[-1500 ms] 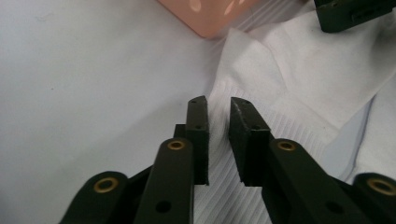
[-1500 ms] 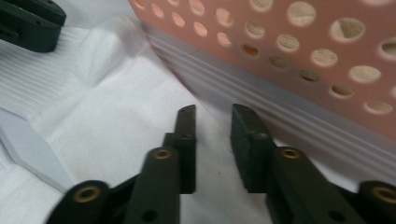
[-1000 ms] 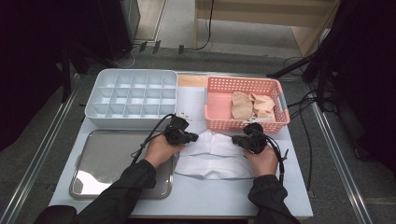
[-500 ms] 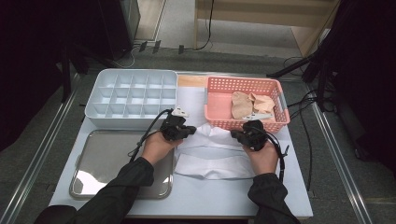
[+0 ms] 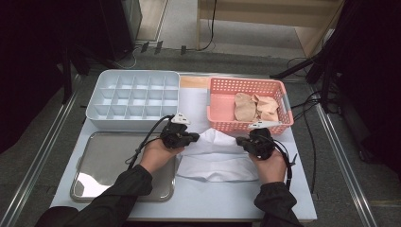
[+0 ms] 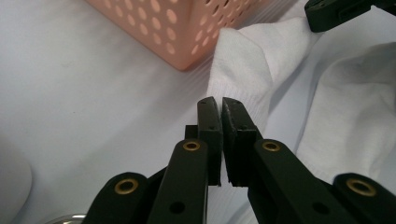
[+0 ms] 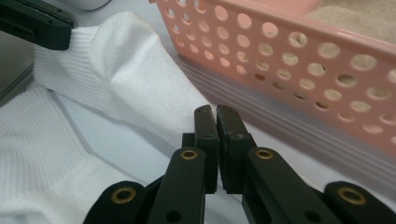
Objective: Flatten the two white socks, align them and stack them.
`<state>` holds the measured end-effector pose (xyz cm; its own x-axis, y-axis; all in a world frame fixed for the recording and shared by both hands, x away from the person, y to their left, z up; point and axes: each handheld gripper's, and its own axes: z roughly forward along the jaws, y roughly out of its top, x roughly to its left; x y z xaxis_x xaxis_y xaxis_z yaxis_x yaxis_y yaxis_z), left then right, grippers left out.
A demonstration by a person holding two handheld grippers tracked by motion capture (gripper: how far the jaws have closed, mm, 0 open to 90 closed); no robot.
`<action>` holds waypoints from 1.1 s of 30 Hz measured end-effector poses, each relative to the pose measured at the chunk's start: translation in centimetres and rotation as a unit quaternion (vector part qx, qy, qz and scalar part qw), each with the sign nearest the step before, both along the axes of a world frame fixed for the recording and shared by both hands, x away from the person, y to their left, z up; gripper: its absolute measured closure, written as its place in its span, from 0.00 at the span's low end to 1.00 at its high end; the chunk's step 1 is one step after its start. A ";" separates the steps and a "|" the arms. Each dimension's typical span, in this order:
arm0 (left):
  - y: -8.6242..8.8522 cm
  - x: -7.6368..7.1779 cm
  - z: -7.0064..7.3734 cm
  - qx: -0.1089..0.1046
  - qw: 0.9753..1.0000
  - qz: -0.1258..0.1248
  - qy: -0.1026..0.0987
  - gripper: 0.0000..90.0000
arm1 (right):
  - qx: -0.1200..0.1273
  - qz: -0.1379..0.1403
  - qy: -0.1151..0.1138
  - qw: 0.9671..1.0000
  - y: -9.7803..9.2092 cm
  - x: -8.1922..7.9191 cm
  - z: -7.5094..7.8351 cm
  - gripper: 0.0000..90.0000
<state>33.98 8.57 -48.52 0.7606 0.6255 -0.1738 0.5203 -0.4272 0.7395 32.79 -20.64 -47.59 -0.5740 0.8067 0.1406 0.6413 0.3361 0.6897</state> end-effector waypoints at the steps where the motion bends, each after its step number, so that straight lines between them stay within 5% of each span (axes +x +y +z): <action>1: 0.0 -0.2 0.0 0.000 1.000 -0.002 -0.002 0.98 | 0.000 0.000 -0.001 1.000 -0.1 -0.2 0.0 0.99; 17: -0.1 -3.0 -0.6 -0.001 1.000 -0.030 -0.005 0.97 | -0.006 0.008 0.019 1.000 -0.5 -2.9 -0.6 0.98; 33: 0.8 -4.9 -1.0 0.003 0.998 -0.051 0.024 0.84 | 0.017 -0.013 0.024 0.999 -1.5 -4.2 -0.6 0.88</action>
<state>29.10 9.33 -49.56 0.8113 0.5465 -0.2074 0.5083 -0.4844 0.7120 28.61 -22.13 -48.21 -0.5453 0.8152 0.1950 0.6822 0.2965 0.6683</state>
